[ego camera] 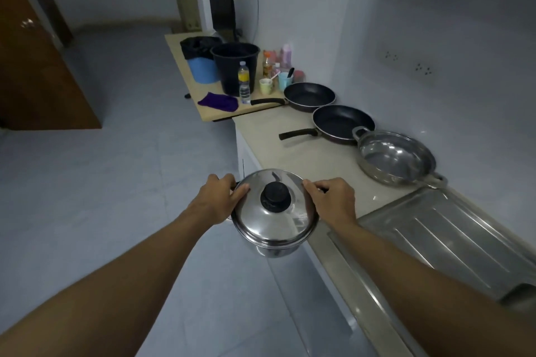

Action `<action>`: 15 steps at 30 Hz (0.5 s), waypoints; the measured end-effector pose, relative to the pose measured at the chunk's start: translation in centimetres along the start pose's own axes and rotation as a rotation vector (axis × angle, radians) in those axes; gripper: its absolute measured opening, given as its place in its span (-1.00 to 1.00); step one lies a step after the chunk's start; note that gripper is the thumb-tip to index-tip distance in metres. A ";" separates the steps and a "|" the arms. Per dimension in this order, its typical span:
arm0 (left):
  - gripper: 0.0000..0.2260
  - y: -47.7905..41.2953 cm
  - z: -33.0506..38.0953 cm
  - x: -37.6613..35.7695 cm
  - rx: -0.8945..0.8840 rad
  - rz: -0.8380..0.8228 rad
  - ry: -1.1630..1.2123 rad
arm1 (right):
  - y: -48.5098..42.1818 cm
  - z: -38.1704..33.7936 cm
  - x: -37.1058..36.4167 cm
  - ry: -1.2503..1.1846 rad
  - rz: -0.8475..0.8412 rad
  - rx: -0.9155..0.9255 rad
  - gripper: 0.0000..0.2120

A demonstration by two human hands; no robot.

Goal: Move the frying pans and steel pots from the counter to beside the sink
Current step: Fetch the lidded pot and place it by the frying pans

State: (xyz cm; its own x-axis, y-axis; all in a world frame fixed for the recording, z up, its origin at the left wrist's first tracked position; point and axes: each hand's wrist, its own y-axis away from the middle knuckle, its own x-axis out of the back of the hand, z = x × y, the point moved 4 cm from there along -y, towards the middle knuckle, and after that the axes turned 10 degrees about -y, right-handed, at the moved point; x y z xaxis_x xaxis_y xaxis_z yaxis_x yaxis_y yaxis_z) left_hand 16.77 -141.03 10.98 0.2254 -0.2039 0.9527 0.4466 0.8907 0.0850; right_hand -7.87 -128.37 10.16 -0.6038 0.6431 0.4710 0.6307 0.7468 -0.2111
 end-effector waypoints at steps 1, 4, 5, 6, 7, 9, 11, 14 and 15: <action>-0.52 -1.5 -0.5 0.3 -0.006 0.010 0.003 | -1.2 -0.2 -0.9 -0.005 0.004 0.004 -0.68; -0.52 -5.8 -2.0 0.8 -0.015 0.025 -0.002 | -4.7 -0.6 -3.5 -0.013 0.005 0.006 -0.70; -0.51 -7.3 -2.5 0.9 -0.016 0.025 -0.004 | -6.0 -0.6 -4.5 -0.013 0.000 0.006 -0.71; -0.50 -8.9 -2.9 1.0 -0.018 0.024 -0.009 | -7.3 -0.6 -5.4 -0.014 -0.003 0.007 -0.71; -0.50 -10.6 -3.3 1.2 -0.020 0.025 -0.019 | -8.8 -0.6 -6.4 -0.014 -0.002 0.006 -0.71; -0.49 -14.1 -4.0 1.3 -0.022 0.022 -0.043 | -11.8 -0.3 -8.3 -0.013 0.003 0.003 -0.69; -0.49 -17.8 -4.7 1.6 -0.020 0.018 -0.055 | -15.0 0.0 -10.2 -0.011 0.004 0.001 -0.68; -0.49 -23.4 -5.6 2.2 -0.005 0.002 -0.069 | -19.8 0.3 -13.2 -0.020 -0.004 -0.020 -0.69; -0.49 -25.2 -5.8 2.3 -0.003 0.000 -0.071 | -21.3 0.4 -14.0 -0.023 -0.003 -0.025 -0.70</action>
State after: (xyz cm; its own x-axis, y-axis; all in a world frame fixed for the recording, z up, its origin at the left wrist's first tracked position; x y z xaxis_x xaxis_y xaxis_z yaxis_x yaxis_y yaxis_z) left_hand 11.10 -166.30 9.33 0.1639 -0.1745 0.9709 0.4492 0.8895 0.0841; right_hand -13.05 -153.19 7.70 -0.6167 0.6446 0.4519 0.6405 0.7446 -0.1881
